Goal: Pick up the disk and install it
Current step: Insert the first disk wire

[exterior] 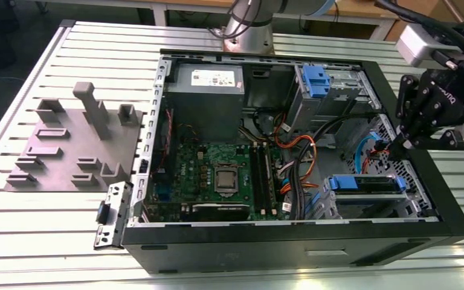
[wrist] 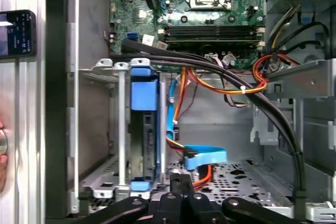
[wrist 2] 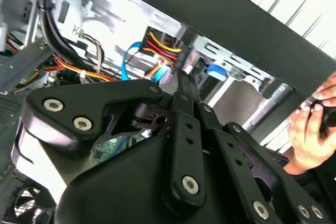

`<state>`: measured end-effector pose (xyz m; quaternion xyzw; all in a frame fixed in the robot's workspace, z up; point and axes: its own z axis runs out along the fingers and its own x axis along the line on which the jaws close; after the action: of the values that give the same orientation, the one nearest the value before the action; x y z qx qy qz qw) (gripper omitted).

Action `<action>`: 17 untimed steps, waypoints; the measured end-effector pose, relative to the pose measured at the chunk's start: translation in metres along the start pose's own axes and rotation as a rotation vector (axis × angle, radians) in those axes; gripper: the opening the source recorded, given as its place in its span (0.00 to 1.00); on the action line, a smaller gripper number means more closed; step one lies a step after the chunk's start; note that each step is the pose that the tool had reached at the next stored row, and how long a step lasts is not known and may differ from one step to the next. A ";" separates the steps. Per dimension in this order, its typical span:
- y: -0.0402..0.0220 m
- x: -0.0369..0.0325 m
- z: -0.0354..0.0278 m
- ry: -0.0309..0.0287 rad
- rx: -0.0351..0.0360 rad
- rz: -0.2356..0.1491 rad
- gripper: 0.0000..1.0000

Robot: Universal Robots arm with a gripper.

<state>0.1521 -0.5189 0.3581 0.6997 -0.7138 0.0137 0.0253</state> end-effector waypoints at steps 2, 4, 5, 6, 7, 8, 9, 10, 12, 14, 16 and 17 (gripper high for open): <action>-0.0018 -0.0019 0.0002 0.0072 -0.0072 0.000 0.11; -0.0025 -0.0025 0.0002 0.0167 -0.0114 0.000 0.11; -0.0024 -0.0024 0.0002 0.0170 -0.0114 0.000 0.11; -0.0025 -0.0025 0.0003 0.0174 -0.0121 0.000 0.11; -0.0026 -0.0026 0.0004 0.0178 -0.0130 0.000 0.11; -0.0027 -0.0028 0.0006 0.0184 -0.0136 0.000 0.11; -0.0028 -0.0032 0.0007 0.0200 -0.0145 0.000 0.11; -0.0029 -0.0037 0.0011 0.0206 -0.0155 0.000 0.11; -0.0034 -0.0054 0.0021 0.0264 -0.0166 0.000 0.18; -0.0038 -0.0068 0.0029 0.0424 -0.0173 0.000 0.19; -0.0043 -0.0082 0.0038 0.0540 -0.0187 0.000 0.25; -0.0045 -0.0087 0.0043 0.0568 -0.0197 0.000 0.25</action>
<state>0.1567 -0.5105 0.3532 0.6987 -0.7130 0.0266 0.0524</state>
